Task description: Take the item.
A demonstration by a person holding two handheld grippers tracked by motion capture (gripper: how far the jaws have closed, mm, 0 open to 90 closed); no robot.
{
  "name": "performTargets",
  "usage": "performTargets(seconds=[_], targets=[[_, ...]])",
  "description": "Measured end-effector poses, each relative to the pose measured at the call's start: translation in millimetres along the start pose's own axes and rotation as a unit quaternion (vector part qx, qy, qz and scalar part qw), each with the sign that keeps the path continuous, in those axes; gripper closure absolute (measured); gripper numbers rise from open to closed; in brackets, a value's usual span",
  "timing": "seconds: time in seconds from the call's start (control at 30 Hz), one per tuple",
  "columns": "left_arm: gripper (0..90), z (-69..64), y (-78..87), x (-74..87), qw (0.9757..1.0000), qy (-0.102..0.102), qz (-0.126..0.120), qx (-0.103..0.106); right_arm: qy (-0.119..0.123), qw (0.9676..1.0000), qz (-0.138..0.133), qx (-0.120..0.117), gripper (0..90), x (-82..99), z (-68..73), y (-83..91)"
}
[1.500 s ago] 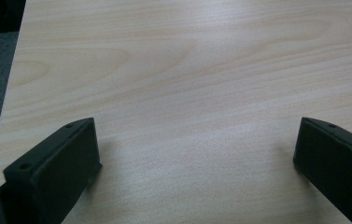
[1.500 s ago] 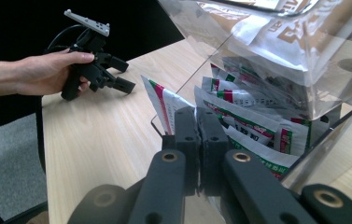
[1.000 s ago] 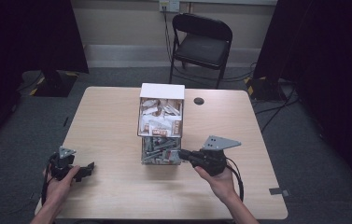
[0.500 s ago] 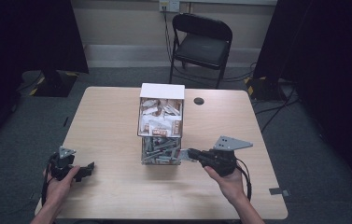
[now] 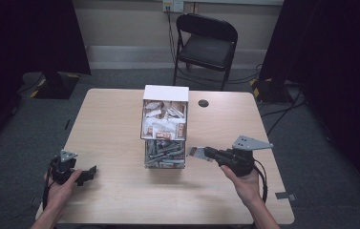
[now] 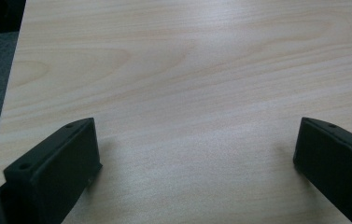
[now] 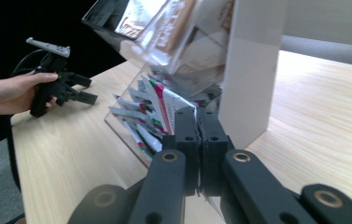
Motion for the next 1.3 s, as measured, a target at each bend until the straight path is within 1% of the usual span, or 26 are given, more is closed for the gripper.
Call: performTargets(seconds=[0.13, 0.2, 0.23, 0.43, 0.47, 0.5, 0.57, 0.73, 0.77, 0.8, 0.87, 0.9, 0.93, 1.0, 1.03, 1.07, 1.13, 1.17, 1.2, 1.3], targets=[[0.0, 0.0, 0.0, 0.0, 1.0000, 0.000, 0.000, 0.000, 0.002, 1.0000, 0.001, 0.008, 88.4, -1.8, -5.6, 3.2], [0.0, 0.0, -0.1, 0.0, 1.0000, 0.000, 0.000, 0.000, -0.006, 0.9999, -0.003, 0.014, 88.4, -5.3, -11.9, 6.7], [0.0, 0.0, -0.1, 0.0, 1.0000, 0.000, 0.000, 0.000, -0.004, 0.9998, -0.001, 0.017, 88.4, -6.3, -13.7, 7.3], [0.0, 0.0, 0.0, 0.0, 1.0000, 0.000, 0.000, 0.000, -0.004, 0.9996, 0.001, 0.028, 88.4, -10.4, -22.8, 6.3], [0.0, 0.0, 0.0, 0.0, 1.0000, 0.000, 0.000, 0.000, -0.005, 0.9995, 0.002, 0.030, 88.4, -10.2, -25.2, 5.1], [0.0, 0.0, 0.0, 0.0, 1.0000, 0.000, 0.000, 0.000, -0.006, 0.9993, 0.007, 0.037, 88.4, -8.6, -30.9, 1.9], [0.0, 0.0, 0.0, 0.0, 1.0000, 0.000, 0.000, 0.000, -0.008, 0.9991, 0.012, 0.041, 88.4, -7.0, -35.8, -2.5], [0.0, 0.0, 0.0, 0.0, 1.0000, 0.000, 0.000, 0.000, -0.011, 0.9987, 0.021, 0.046, 88.4, -4.3, -43.8, -16.1], [0.0, 0.0, 0.0, 0.0, 1.0000, 0.000, 0.000, 0.000, -0.011, 0.9987, 0.021, 0.046, 88.4, -4.3, -43.8, -16.1], [0.0, 0.1, 0.1, 0.0, 1.0000, 0.000, 0.000, -0.001, -0.013, 0.9986, 0.023, 0.045, 88.4, -3.3, -46.7, -22.0], [0.0, 0.1, 0.1, 0.0, 1.0000, 0.000, 0.000, -0.001, -0.013, 0.9983, 0.029, 0.048, 88.4, -0.1, -49.6, -28.2], [0.0, 0.1, 0.1, 0.0, 1.0000, 0.000, 0.000, -0.001, -0.013, 0.9983, 0.029, 0.048, 88.4, -0.1, -49.6, -28.2], [0.0, 0.0, 0.0, 0.0, 1.0000, 0.000, 0.000, 0.000, -0.009, 0.9979, 0.038, 0.051, 88.4, 4.8, -51.9, -33.9], [0.0, 0.0, 0.0, 0.0, 1.0000, 0.000, 0.000, 0.000, -0.012, 0.9976, 0.044, 0.052, 88.4, 10.7, -54.1, -37.8], [0.0, 0.0, 0.0, 0.0, 1.0000, 0.000, 0.000, 0.000, -0.012, 0.9976, 0.044, 0.052, 88.4, 10.7, -54.1, -37.8], [0.0, 0.0, 0.0, 0.0, 1.0000, 0.000, 0.000, 0.000, -0.012, 0.9970, 0.054, 0.055, 88.4, 18.2, -56.7, -40.0], [0.0, 0.0, 0.0, 0.0, 1.0000, 0.000, 0.000, 0.000, -0.017, 0.9963, 0.062, 0.057, 88.4, 25.6, -59.7, -41.1], [0.0, 0.0, 0.0, 0.0, 1.0000, 0.000, 0.000, 0.000, -0.017, 0.9963, 0.062, 0.057, 88.4, 25.6, -59.7, -41.1], [0.0, 0.1, 0.1, 0.0, 1.0000, 0.000, 0.000, -0.001, -0.020, 0.9957, 0.069, 0.059, 88.4, 32.0, -62.5, -42.0], [0.0, 0.0, 0.0, 0.0, 1.0000, 0.000, 0.000, 0.000, -0.026, 0.9948, 0.078, 0.060, 88.4, 41.5, -66.8, -45.9]])
Point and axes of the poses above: each handheld gripper's, and its own axes: y roughly backward along the jaws, x roughly out of its underside, z roughly to its left, the point moved 9 cm from there along -y, roughly forward along the jaws, and after that the axes turned 7 degrees about -z, right-handed, at the moved point
